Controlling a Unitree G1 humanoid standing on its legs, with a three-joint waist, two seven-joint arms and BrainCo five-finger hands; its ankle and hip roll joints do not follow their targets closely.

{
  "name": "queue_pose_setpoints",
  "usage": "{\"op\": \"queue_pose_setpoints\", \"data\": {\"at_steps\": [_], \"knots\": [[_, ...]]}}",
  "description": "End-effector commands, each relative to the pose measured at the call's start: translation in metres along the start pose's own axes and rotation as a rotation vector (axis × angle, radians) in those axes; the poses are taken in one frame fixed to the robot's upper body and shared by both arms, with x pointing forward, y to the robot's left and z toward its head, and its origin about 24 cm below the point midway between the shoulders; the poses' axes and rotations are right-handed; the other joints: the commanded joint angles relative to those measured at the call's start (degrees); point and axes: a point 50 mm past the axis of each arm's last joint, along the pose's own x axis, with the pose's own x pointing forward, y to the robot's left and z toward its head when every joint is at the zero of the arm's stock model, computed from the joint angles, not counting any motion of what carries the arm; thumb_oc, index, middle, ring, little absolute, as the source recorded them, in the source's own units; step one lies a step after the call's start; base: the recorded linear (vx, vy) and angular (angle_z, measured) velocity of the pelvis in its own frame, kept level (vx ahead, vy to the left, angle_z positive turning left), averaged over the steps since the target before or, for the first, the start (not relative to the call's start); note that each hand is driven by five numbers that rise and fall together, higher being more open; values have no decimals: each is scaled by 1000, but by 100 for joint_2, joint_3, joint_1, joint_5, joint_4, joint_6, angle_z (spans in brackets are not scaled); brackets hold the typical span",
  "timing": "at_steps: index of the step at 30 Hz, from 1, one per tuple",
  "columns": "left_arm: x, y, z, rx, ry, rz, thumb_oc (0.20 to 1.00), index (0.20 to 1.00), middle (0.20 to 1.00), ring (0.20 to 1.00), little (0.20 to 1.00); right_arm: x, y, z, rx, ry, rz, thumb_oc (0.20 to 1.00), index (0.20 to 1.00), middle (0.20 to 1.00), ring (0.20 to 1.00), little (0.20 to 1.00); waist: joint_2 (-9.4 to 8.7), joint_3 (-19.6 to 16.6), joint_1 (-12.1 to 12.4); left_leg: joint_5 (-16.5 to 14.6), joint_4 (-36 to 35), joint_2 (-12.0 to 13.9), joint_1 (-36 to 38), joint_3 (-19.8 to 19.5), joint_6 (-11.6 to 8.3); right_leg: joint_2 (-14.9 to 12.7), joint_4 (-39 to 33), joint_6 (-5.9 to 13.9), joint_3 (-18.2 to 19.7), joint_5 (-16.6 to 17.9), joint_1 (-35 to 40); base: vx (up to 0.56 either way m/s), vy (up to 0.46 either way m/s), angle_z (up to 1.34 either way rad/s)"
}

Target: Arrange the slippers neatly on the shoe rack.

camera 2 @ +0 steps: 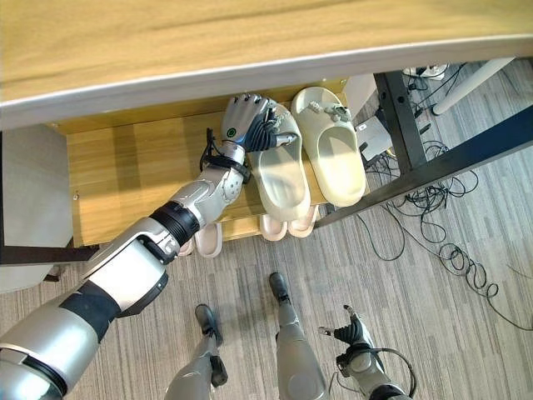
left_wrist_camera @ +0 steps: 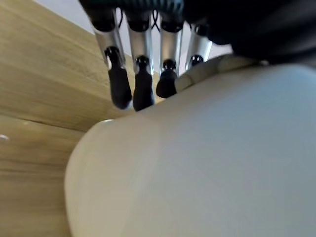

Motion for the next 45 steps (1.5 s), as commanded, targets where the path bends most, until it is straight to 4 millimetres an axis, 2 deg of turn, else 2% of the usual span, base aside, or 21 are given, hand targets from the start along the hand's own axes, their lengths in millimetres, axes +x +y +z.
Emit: {"op": "queue_pose_setpoints", "data": {"at_steps": [1, 4, 11, 13, 18, 21, 27, 35, 37, 45], "knots": [[4, -4, -13, 36, 107, -54, 1000, 1000, 1000, 1000, 1000, 3, -20, -7, -24, 12, -54, 1000, 1000, 1000, 1000, 1000, 37, 107, -149, 213, 20, 616, -3, -454, -491, -350, 165, 525, -249, -107, 83, 0, 0, 0], [7, 7, -30, 65, 149, -20, 1000, 1000, 1000, 1000, 1000, 3, -19, -7, -29, 20, -50, 1000, 1000, 1000, 1000, 1000, 60, 101, -111, 217, 20, 590, 30, -489, -493, -351, 176, 527, -293, -114, 134, 0, 0, 0], [3, 7, -39, 69, 172, -21, 1000, 1000, 1000, 1000, 1000, 2, -18, -12, -33, 42, -45, 1000, 1000, 1000, 1000, 1000, 88, 100, -40, 229, 20, 583, 38, -551, -491, -358, 167, 521, -366, -123, 195, 0, 0, 0], [-1, 5, -43, 20, 203, -25, 1000, 1000, 1000, 1000, 1000, 2, -18, -12, -22, 50, -47, 1000, 1000, 1000, 1000, 1000, 101, 92, -5, 232, 20, 565, 43, -573, -487, -362, 171, 512, -387, -129, 229, 0, 0, 0], [-2, 4, -39, -68, 224, -16, 1000, 1000, 1000, 1000, 1000, 3, -18, -11, -6, 58, -55, 1000, 1000, 1000, 1000, 1000, 123, 109, 53, 246, 20, 537, 42, -615, -474, -369, 184, 508, -415, -139, 267, -14, -2, 6], [-8, -5, -36, -116, 231, -51, 1000, 1000, 1000, 1000, 1000, 3, -19, -11, 4, 66, -59, 1000, 1000, 1000, 1000, 1000, 153, 121, 94, 251, 20, 516, 64, -637, -466, -383, 196, 502, -420, -151, 293, -9, 5, 4], [-12, -11, -28, -132, 208, -79, 1000, 1000, 1000, 1000, 1000, 5, -20, -10, 26, 84, -66, 1000, 1000, 1000, 1000, 1000, 245, 136, 205, 255, 20, 475, 94, -668, -449, -408, 211, 504, -449, -181, 364, 0, 0, 0], [-10, -3, -22, -200, 175, -28, 1000, 1000, 1000, 1000, 1000, 5, -21, -10, 32, 97, -70, 1000, 1000, 1000, 1000, 1000, 287, 145, 277, 270, 20, 448, 87, -707, -450, -413, 213, 503, -469, -186, 385, -6, -6, 5], [-8, 5, -18, -242, 154, 6, 1000, 1000, 1000, 1000, 1000, 5, -20, -11, 34, 105, -68, 1000, 1000, 1000, 1000, 1000, 314, 138, 318, 277, 20, 443, 77, -711, -448, -417, 206, 503, -474, -190, 403, -1, -13, 5], [-8, 18, -21, -267, 124, 58, 1000, 1000, 1000, 1000, 1000, 3, -19, -15, 41, 120, -64, 1000, 1000, 1000, 1000, 1000, 352, 97, 389, 278, 20, 450, 110, -724, -455, -417, 198, 496, -499, -206, 465, 0, 0, 0]]}}
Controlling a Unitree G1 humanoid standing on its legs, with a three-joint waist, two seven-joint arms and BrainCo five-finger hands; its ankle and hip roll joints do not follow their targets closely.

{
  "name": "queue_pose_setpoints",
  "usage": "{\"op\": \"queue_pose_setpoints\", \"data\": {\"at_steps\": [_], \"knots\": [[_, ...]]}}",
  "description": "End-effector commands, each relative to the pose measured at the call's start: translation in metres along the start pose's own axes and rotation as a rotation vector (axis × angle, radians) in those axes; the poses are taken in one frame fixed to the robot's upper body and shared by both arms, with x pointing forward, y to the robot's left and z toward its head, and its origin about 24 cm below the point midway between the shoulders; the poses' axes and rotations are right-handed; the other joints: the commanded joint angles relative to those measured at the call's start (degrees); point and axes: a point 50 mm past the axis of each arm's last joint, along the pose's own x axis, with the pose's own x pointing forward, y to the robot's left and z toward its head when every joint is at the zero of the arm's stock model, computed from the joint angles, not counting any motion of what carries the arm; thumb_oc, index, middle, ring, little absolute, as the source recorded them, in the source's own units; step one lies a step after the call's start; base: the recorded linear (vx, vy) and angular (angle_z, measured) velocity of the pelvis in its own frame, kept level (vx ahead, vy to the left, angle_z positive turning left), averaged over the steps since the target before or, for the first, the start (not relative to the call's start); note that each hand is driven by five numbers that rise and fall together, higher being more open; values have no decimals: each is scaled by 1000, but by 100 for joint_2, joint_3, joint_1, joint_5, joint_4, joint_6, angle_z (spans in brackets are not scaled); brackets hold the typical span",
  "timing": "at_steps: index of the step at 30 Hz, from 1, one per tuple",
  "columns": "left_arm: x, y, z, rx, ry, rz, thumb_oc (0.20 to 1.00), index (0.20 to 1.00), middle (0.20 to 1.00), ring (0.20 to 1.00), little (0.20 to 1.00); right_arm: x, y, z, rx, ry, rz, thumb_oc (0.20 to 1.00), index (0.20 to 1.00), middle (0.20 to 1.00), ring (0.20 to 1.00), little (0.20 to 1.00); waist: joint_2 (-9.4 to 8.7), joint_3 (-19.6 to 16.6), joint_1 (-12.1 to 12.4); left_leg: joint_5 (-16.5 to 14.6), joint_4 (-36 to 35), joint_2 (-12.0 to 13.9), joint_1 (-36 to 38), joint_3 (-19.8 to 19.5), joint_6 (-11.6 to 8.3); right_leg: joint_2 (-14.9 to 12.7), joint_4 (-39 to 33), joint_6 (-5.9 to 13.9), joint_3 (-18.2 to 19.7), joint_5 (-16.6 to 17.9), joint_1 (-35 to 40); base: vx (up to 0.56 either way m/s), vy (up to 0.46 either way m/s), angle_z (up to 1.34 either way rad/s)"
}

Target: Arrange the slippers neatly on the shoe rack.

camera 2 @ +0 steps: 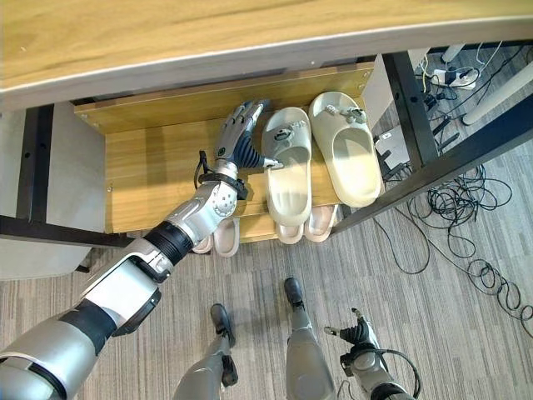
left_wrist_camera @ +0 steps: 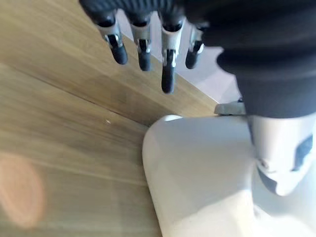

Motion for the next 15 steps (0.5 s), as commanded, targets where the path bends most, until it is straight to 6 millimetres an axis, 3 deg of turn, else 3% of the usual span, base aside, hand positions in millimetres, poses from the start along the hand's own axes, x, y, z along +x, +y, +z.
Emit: {"op": "queue_pose_setpoints", "data": {"at_steps": [1, 15], "knots": [[13, 25, 1, -37, -16, 101, 1000, 1000, 1000, 1000, 1000, 1, -12, -10, -2, 49, -31, 1000, 1000, 1000, 1000, 1000, -33, -95, 91, 151, 20, 440, -123, -439, -440, -410, 193, 507, -277, -254, 106, 0, 0, 0], [-9, 37, -27, -117, 36, 136, 1000, 1000, 1000, 1000, 1000, -2, -6, -15, 14, 73, -16, 1000, 1000, 1000, 1000, 1000, 6, -188, 228, 167, 20, 437, -90, -510, -447, -369, 201, 472, -352, -292, 198, 0, 0, 0]]}}
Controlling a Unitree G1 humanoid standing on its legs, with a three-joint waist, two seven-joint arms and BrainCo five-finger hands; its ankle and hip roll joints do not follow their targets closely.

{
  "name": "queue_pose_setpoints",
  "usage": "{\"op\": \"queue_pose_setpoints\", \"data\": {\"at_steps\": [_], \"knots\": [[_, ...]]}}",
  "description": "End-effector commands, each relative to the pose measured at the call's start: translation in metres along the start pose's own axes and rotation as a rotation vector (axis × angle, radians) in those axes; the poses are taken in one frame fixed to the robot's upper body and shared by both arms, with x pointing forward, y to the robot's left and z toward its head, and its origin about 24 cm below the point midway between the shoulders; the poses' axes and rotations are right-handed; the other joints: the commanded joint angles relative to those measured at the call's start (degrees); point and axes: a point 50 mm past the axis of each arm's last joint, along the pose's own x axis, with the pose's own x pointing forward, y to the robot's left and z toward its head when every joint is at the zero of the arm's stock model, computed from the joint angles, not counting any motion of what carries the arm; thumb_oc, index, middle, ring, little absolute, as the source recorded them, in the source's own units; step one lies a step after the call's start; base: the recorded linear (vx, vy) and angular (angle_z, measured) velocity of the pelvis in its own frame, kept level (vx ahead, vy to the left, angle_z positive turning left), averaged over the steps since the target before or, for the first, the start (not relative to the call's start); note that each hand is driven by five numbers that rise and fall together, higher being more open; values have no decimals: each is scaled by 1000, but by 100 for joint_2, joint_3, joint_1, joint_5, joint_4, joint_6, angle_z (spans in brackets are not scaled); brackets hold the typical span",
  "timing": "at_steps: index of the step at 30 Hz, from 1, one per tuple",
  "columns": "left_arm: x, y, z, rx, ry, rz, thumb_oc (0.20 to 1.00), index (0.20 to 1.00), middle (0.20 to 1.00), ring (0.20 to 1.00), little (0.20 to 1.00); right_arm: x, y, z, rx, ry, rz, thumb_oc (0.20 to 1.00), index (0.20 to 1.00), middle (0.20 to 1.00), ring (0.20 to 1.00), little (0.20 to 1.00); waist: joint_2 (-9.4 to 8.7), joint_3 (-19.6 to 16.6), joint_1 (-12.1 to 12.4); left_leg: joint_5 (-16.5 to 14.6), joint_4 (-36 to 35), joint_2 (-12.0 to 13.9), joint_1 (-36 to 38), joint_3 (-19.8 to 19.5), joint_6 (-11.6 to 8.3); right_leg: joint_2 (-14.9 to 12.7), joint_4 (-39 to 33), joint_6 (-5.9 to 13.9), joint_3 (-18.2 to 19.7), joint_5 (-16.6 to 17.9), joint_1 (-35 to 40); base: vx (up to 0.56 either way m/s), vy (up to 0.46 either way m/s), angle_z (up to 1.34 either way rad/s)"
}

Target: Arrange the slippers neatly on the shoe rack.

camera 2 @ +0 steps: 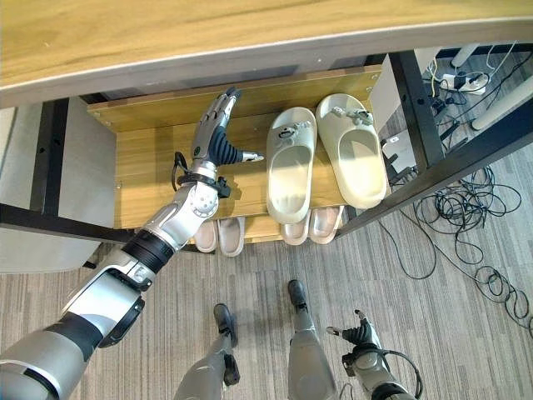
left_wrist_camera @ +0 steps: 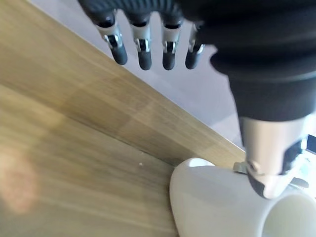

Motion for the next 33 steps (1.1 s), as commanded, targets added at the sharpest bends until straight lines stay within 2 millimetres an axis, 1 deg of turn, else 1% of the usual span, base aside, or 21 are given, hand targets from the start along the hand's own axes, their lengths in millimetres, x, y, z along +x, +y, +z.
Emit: {"op": "queue_pose_setpoints", "data": {"at_steps": [1, 2, 3, 4, 7, 9, 10, 12, 18, 22, 25, 29, 30, 33], "knots": [[11, 19, -1, -17, -23, 56, 1000, 1000, 1000, 1000, 1000, -2, -3, -11, -3, 39, -11, 1000, 1000, 1000, 1000, 1000, -40, -221, 94, 147, 21, 423, -211, -479, -433, -380, 206, 475, -307, -287, 55, 0, 0, 0], [11, 19, -2, -16, -22, 56, 1000, 1000, 1000, 1000, 1000, -2, -3, -11, -4, 39, -11, 1000, 1000, 1000, 1000, 1000, -41, -224, 91, 147, 21, 423, -211, -480, -433, -379, 207, 474, -307, -287, 55, 0, 0, 0], [6, 19, -9, -22, -2, 48, 1000, 1000, 1000, 1000, 1000, -2, -2, -12, 1, 40, -8, 1000, 1000, 1000, 1000, 1000, -40, -219, 109, 147, 21, 423, -211, -485, -432, -376, 207, 472, -307, -288, 54, -6, -4, 4], [5, 19, -9, -22, -2, 47, 1000, 1000, 1000, 1000, 1000, -2, -2, -12, 1, 40, -8, 1000, 1000, 1000, 1000, 1000, -40, -223, 106, 147, 21, 423, -211, -485, -432, -375, 207, 472, -307, -288, 54, -11, -3, 6], [-8, 15, -19, -52, 29, 14, 1000, 1000, 1000, 1000, 1000, -2, -2, -11, 12, 45, -10, 1000, 1000, 1000, 1000, 1000, -30, -220, 156, 161, 21, 420, -219, -491, -431, -379, 211, 466, -328, -283, 47, -11, 2, 6], [-12, 13, -20, -75, 31, 7, 1000, 1000, 1000, 1000, 1000, -2, -1, -10, 16, 45, -12, 1000, 1000, 1000, 1000, 1000, -27, -218, 174, 164, 21, 418, -222, -498, -430, -377, 210, 462, -328, -287, 50, -9, 0, 6], [-19, 13, -22, -84, 27, -2, 1000, 1000, 1000, 1000, 1000, -2, -1, -10, 20, 46, -12, 1000, 1000, 1000, 1000, 1000, -31, -215, 203, 168, 21, 417, -232, -501, -429, -378, 222, 459, -341, -293, 49, -8, -5, 5], [-23, 11, -23, -78, 22, -12, 1000, 1000, 1000, 1000, 1000, -2, -2, -10, 22, 48, -14, 1000, 1000, 1000, 1000, 1000, -32, -214, 218, 172, 21, 416, -227, -500, -427, -375, 228, 455, -344, -296, 54, -2, -3, 2], [-27, 4, -11, -115, -28, -44, 1000, 1000, 1000, 1000, 1000, -1, -1, -8, 23, 45, -14, 1000, 1000, 1000, 1000, 1000, -40, -213, 235, 177, 21, 420, -219, -515, -426, -363, 238, 443, -353, -315, 75, 0, 0, 0], [-29, -6, 5, -167, -76, -89, 1000, 1000, 1000, 1000, 1000, -1, 0, -6, 26, 36, -11, 1000, 1000, 1000, 1000, 1000, -45, -208, 231, 177, 21, 414, -217, -509, -423, -358, 241, 437, -360, -319, 83, 0, 0, 0], [-29, -10, 9, -170, -86, -105, 1000, 1000, 1000, 1000, 1000, 0, -1, -5, 27, 34, -13, 1000, 1000, 1000, 1000, 1000, -39, -198, 227, 181, 21, 415, -215, -513, -422, -355, 248, 436, -358, -320, 81, 0, 0, 0], [-30, -24, 17, -138, -114, -162, 1000, 1000, 1000, 1000, 1000, 0, -1, -3, 19, 25, -13, 1000, 1000, 1000, 1000, 1000, -39, -160, 206, 182, 21, 423, -224, -511, -418, -358, 258, 444, -340, -318, 59, 0, 0, 0], [-33, -28, 16, -150, -101, -180, 1000, 1000, 1000, 1000, 1000, 1, -2, -2, 18, 24, -14, 1000, 1000, 1000, 1000, 1000, -38, -149, 203, 182, 21, 419, -226, -503, -414, -357, 258, 445, -338, -317, 56, 0, 0, 0], [-34, -32, 17, -155, -98, -197, 1000, 1000, 1000, 1000, 1000, 1, -3, -2, 23, 25, -18, 1000, 1000, 1000, 1000, 1000, -32, -138, 203, 188, 21, 422, -229, -498, -414, -359, 251, 450, -345, -312, 49, 0, 0, 0]]}}
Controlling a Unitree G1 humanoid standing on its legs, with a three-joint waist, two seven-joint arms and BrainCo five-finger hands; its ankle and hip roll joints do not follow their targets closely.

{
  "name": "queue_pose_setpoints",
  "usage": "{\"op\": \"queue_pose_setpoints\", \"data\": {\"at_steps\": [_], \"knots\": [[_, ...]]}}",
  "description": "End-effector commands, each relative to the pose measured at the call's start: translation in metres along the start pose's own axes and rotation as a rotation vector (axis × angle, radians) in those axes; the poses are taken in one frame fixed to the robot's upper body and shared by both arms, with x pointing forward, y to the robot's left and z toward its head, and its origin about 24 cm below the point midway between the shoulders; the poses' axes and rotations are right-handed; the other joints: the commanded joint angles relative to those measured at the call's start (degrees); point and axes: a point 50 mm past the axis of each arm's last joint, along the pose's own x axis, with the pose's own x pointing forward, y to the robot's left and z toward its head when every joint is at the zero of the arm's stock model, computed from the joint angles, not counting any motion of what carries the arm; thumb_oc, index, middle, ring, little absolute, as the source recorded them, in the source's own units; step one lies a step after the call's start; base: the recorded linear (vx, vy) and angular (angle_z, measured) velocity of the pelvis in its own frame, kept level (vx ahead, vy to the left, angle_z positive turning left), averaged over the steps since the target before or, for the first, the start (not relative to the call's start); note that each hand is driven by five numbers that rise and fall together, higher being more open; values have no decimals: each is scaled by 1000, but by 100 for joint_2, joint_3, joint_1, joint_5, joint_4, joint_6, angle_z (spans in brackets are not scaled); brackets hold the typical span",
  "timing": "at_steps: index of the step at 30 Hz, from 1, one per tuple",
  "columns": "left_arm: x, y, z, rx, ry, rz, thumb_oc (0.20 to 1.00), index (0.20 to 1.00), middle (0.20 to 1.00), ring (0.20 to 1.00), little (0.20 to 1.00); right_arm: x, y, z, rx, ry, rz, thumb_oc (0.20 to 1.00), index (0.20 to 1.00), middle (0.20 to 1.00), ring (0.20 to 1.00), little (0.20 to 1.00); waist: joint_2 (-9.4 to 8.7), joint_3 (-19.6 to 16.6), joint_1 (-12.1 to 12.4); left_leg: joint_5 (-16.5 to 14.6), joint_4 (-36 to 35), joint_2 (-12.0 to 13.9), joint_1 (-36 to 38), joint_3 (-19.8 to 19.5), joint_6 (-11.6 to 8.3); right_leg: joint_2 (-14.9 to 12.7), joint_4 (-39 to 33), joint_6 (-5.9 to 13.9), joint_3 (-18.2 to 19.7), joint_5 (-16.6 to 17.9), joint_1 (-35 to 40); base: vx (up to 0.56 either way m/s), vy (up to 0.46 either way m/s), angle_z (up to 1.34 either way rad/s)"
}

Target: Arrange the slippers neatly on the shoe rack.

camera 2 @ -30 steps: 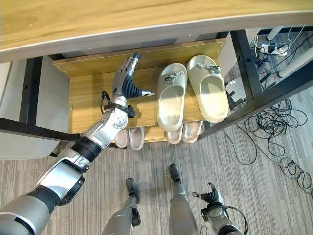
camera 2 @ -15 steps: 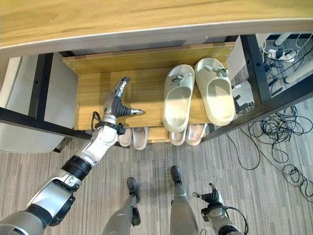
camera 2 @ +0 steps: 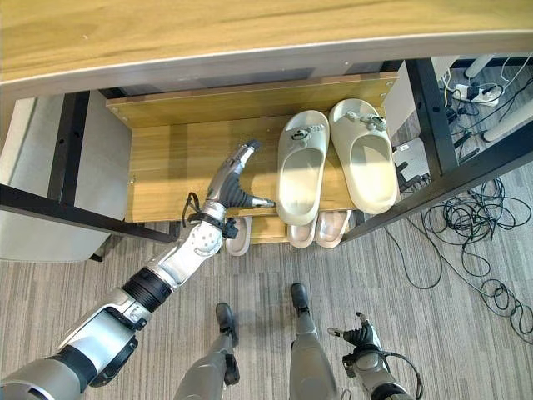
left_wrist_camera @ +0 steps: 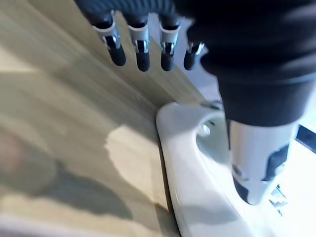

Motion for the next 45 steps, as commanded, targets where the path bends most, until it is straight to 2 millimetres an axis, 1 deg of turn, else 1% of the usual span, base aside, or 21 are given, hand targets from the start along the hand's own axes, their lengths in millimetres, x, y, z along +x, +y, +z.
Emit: {"op": "queue_pose_setpoints", "data": {"at_steps": [1, 4, 8, 9, 10, 12, 20, 25, 26, 30, 31, 37, 39, 45], "knots": [[19, 12, 13, 9, -76, 35, 1000, 1000, 1000, 1000, 1000, 1, -4, 1, -3, -2, -18, 1000, 1000, 1000, 1000, 1000, -35, -126, 59, 154, 20, 422, -255, -366, -417, -361, 253, 454, -227, -318, -44, 0, 0, 0], [18, 7, 16, -8, -81, 19, 1000, 1000, 1000, 1000, 1000, 1, -4, 0, 1, 1, -22, 1000, 1000, 1000, 1000, 1000, -31, -113, 50, 164, 20, 437, -250, -365, -417, -358, 268, 449, -224, -328, -51, 0, 0, 0], [17, -5, 25, -64, -100, -28, 1000, 1000, 1000, 1000, 1000, 1, -4, 0, 4, -1, -23, 1000, 1000, 1000, 1000, 1000, -29, -116, 30, 166, 20, 441, -240, -374, -416, -344, 275, 441, -224, -333, -48, 0, 0, 0], [17, -6, 25, -65, -100, -28, 1000, 1000, 1000, 1000, 1000, 1, -4, 0, 4, -1, -23, 1000, 1000, 1000, 1000, 1000, -27, -116, 32, 166, 20, 441, -240, -374, -416, -343, 275, 441, -225, -333, -48, 0, 0, 0], [16, -12, 30, -102, -109, -54, 1000, 1000, 1000, 1000, 1000, 2, -4, 2, 5, -7, -23, 1000, 1000, 1000, 1000, 1000, -30, -105, 23, 170, 20, 444, -239, -379, -417, -341, 273, 439, -223, -334, -44, 0, 0, 0], [15, -17, 35, -133, -117, -74, 1000, 1000, 1000, 1000, 1000, 2, -4, 4, 8, -13, -22, 1000, 1000, 1000, 1000, 1000, -22, -93, 17, 172, 20, 442, -238, -375, -416, -339, 284, 439, -223, -335, -52, 0, 0, 0], [19, -24, 47, -182, -136, -99, 1000, 1000, 1000, 1000, 1000, 2, -6, 4, 8, -12, -23, 1000, 1000, 1000, 1000, 1000, -7, -69, -19, 176, 20, 443, -221, -369, -413, -335, 300, 436, -211, -339, -59, 0, 0, 0], [19, -32, 55, -223, -146, -126, 1000, 1000, 1000, 1000, 1000, 2, -5, 3, 6, -10, -19, 1000, 1000, 1000, 1000, 1000, 3, -72, -39, 176, 20, 447, -211, -368, -413, -334, 301, 435, -202, -341, -53, 0, 0, 0], [20, -34, 60, -235, -155, -135, 1000, 1000, 1000, 1000, 1000, 2, -4, 3, 7, -11, -17, 1000, 1000, 1000, 1000, 1000, -2, -71, -53, 181, 20, 454, -212, -368, -414, -333, 309, 436, -202, -344, -56, 0, 0, 0], [21, -38, 64, -245, -161, -147, 1000, 1000, 1000, 1000, 1000, 2, -5, 4, 5, -15, -16, 1000, 1000, 1000, 1000, 1000, -12, -68, -82, 186, 20, 456, -217, -365, -416, -327, 316, 436, -198, -344, -76, 0, 0, 0], [21, -43, 68, -253, -168, -159, 1000, 1000, 1000, 1000, 1000, 2, -6, 4, 2, -18, -17, 1000, 1000, 1000, 1000, 1000, -15, -72, -99, 191, 20, 465, -221, -360, -419, -320, 314, 435, -190, -341, -82, 0, 0, 0], [23, -46, 76, -258, -190, -173, 1000, 1000, 1000, 1000, 1000, 2, -6, 3, -4, -16, -18, 1000, 1000, 1000, 1000, 1000, -37, -81, -118, 195, 20, 496, -229, -353, -427, -305, 308, 431, -197, -339, -94, 0, 0, 0], [24, -47, 78, -254, -196, -176, 1000, 1000, 1000, 1000, 1000, 2, -7, 2, -4, -15, -19, 1000, 1000, 1000, 1000, 1000, -39, -83, -124, 193, 20, 502, -232, -357, -429, -302, 309, 430, -197, -339, -97, 0, 0, 0], [23, -51, 71, -231, -170, -192, 1000, 1000, 1000, 1000, 1000, 2, -7, 0, -12, -11, -18, 1000, 1000, 1000, 1000, 1000, -64, -106, -142, 199, 20, 526, -248, -366, -437, -286, 305, 430, -206, -339, -107, 0, 0, 0]]}}
